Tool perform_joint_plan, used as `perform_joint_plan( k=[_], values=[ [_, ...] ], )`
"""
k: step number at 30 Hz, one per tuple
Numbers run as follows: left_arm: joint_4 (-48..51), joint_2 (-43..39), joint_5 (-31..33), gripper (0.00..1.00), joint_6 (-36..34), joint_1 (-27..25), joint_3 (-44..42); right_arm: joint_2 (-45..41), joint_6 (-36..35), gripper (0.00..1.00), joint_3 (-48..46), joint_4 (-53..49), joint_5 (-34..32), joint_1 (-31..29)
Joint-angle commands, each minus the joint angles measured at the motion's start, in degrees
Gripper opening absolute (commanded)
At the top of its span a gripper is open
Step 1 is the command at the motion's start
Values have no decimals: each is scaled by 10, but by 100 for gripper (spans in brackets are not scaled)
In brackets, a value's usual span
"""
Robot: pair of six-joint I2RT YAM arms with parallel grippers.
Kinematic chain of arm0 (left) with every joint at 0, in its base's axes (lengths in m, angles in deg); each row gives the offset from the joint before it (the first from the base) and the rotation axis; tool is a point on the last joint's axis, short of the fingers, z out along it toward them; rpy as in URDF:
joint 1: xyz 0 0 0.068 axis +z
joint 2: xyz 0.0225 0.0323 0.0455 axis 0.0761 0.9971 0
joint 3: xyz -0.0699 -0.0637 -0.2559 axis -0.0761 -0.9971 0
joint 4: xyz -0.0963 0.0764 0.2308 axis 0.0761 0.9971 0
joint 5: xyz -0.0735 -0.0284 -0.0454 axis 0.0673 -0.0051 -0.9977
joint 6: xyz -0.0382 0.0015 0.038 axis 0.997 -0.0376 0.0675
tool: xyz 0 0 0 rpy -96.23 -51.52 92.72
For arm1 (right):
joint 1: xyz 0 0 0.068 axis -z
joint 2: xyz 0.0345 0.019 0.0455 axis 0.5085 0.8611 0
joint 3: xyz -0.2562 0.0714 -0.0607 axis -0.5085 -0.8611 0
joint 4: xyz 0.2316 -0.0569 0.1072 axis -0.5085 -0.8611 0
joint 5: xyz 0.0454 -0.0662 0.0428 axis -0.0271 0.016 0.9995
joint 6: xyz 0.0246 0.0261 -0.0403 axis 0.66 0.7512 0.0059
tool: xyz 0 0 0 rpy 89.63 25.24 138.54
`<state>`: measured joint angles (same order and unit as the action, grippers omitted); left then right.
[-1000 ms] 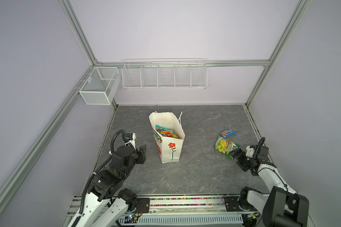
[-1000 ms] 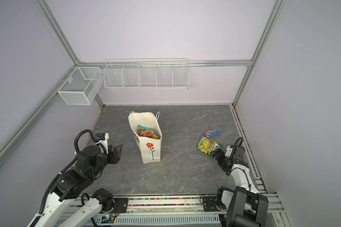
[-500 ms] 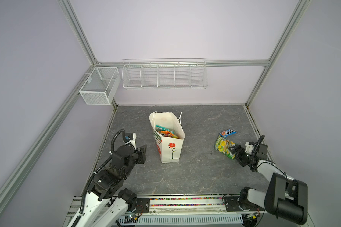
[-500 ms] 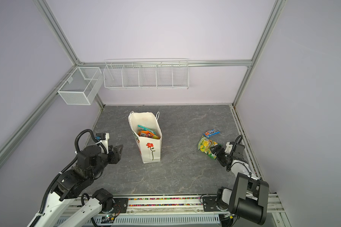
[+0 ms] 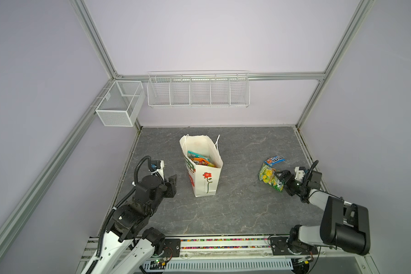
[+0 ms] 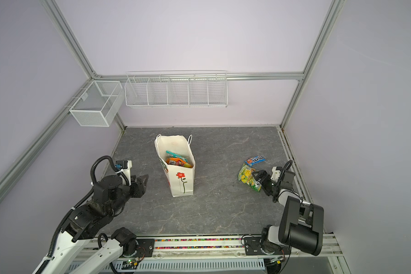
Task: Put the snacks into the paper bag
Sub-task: 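Close the right gripper on the Spring Tea pack edge and lift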
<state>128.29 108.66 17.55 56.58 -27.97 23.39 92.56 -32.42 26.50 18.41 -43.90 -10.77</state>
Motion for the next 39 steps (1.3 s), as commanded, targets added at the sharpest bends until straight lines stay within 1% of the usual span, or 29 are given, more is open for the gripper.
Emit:
perform_joint_plan(
  k=[1, 2, 3, 6, 11, 13, 18, 22, 27, 30, 34, 39],
  values=[
    [3, -2, -1, 58, 1, 3, -6, 45, 13, 99, -26, -61, -39, 2],
    [3, -3, 0, 58, 1, 3, -6, 49, 14, 100, -26, -58, -37, 2],
    [4, -3, 0, 58, 1, 3, -6, 52, 14, 98, -26, -55, -36, 2],
    [4, -2, 1, 58, 1, 3, -6, 60, 16, 88, -26, -49, -32, 2],
    [4, -3, 0, 58, 1, 3, -6, 60, 19, 52, -28, -47, -33, 2],
    [4, -3, 1, 58, 1, 3, -6, 58, 19, 43, -28, -50, -33, 2],
    [4, -3, 1, 58, 2, 2, -6, 52, 17, 26, -27, -54, -32, 3],
    [4, -4, 1, 58, 2, 3, -6, 39, 15, 7, -28, -58, -22, 2],
    [3, -4, -5, 58, 2, 3, -7, -1, 11, 6, -29, -77, -15, 2],
    [2, -7, -11, 58, 3, 3, -6, -46, 6, 6, -26, -106, -14, 2],
    [-3, -17, -30, 58, 3, 3, -3, -134, -5, 6, -7, -164, -8, 1],
    [-16, -38, -90, 58, -12, 3, -4, -259, -40, 6, 44, -269, -23, -11]
  ],
)
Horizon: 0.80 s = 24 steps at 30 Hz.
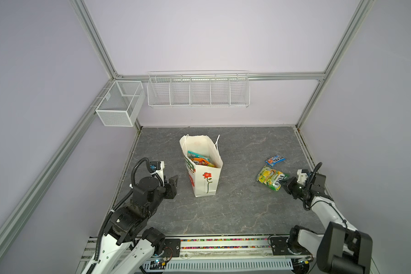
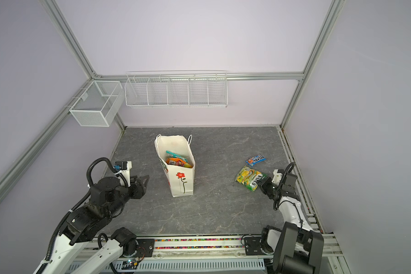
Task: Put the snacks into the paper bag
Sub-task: 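Close the right gripper on the Spring Tea pack edge and lift, then carry the Spring Tea pack with the right gripper toward the bag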
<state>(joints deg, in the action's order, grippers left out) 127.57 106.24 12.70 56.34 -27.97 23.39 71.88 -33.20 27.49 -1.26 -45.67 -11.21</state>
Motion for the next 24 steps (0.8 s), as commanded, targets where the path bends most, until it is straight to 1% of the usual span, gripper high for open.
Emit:
perform_joint_plan(
  k=[1, 5, 9, 17, 18, 24],
  values=[
    [-9, -19, -50, 58, -12, 2, -4, -76, -39, 6, 46, -88, -7, -9],
    [-2, -36, -59, 58, -17, 2, -4, -142, -49, 6, 88, -134, -15, -24],
    [-1, -45, -70, 58, -14, 3, -7, -169, -55, 6, 137, -166, -28, -52],
    [-10, -49, -72, 58, -13, 3, -16, -162, -58, 7, 244, -202, -43, -116],
    [-12, -49, -73, 58, -12, 3, -17, -158, -60, 7, 269, -205, -44, -124],
    [-15, -46, -77, 58, -12, 3, -20, -133, -77, 7, 341, -228, -64, -182]
  ],
)
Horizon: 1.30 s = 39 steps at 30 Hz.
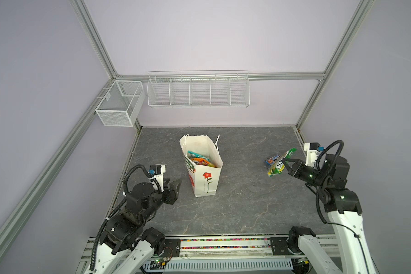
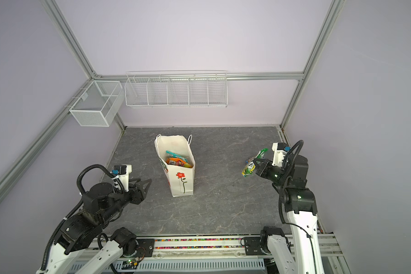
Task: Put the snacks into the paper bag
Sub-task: 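Carry the Spring Tea pack with the right gripper toward the bag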
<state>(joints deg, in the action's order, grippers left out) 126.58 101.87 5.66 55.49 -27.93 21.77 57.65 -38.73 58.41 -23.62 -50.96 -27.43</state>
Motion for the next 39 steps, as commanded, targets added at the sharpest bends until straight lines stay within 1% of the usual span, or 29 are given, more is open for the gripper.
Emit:
perform_joint_plan(
  k=[1, 10, 15, 16, 18, 29, 39],
  values=[
    [-6, -2, -7, 58, -3, 2, -4, 13, -25, 7, 43, -8, -13, -27],
    [-9, 0, -11, 58, -5, 2, -7, 60, -40, 7, 132, -18, -36, -101],
    [-10, 3, -13, 58, -4, 2, -8, 101, -57, 7, 188, -30, -56, -145],
    [-10, 4, -13, 58, -4, 2, -8, 107, -61, 7, 198, -34, -61, -170],
    [-11, 4, -14, 58, -6, 2, -9, 129, -72, 7, 223, -41, -74, -196],
    [-13, 8, -18, 58, -7, 2, -10, 249, -123, 7, 369, -83, -130, -326],
    [-13, 8, -18, 58, -9, 2, -11, 330, -161, 7, 489, -123, -175, -412]
  ],
)
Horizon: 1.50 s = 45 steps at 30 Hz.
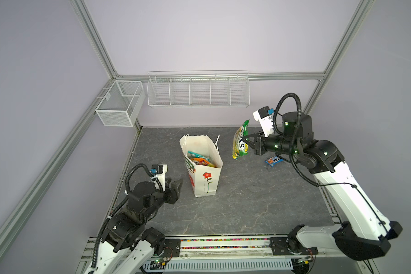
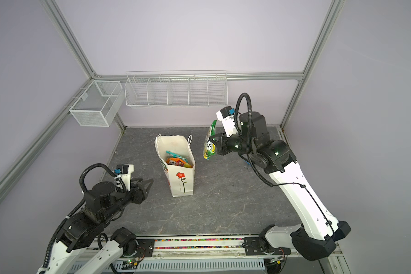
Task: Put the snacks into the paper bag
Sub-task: 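Carry the Spring Tea pack with the right gripper toward the bag, then lower the Spring Tea pack into the bag and open the right gripper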
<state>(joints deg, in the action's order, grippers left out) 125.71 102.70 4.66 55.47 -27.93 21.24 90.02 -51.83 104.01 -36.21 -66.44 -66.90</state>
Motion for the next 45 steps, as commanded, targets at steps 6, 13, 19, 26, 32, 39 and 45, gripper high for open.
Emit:
perform_joint_plan(
  k=[6, 13, 19, 26, 32, 39, 45],
  values=[
    [-5, 1, -9, 58, -9, 2, -6, 43, -54, 7, 89, -25, -38, -57],
    [-5, 1, -8, 58, -9, 2, -6, 92, -84, 7, 163, -64, -62, -99],
    [-5, 2, -8, 58, -10, 2, -6, 142, -107, 7, 233, -109, -80, -131],
    [-6, 2, -10, 58, -10, 2, -5, 192, -123, 7, 301, -138, -102, -156],
    [-5, 1, -10, 58, -10, 2, -5, 217, -130, 7, 327, -145, -109, -166],
    [-6, 3, -13, 58, -10, 2, -6, 231, -135, 7, 333, -139, -129, -169],
    [-8, 2, -13, 58, -12, 2, -6, 243, -134, 7, 357, -140, -141, -174]
  ],
)
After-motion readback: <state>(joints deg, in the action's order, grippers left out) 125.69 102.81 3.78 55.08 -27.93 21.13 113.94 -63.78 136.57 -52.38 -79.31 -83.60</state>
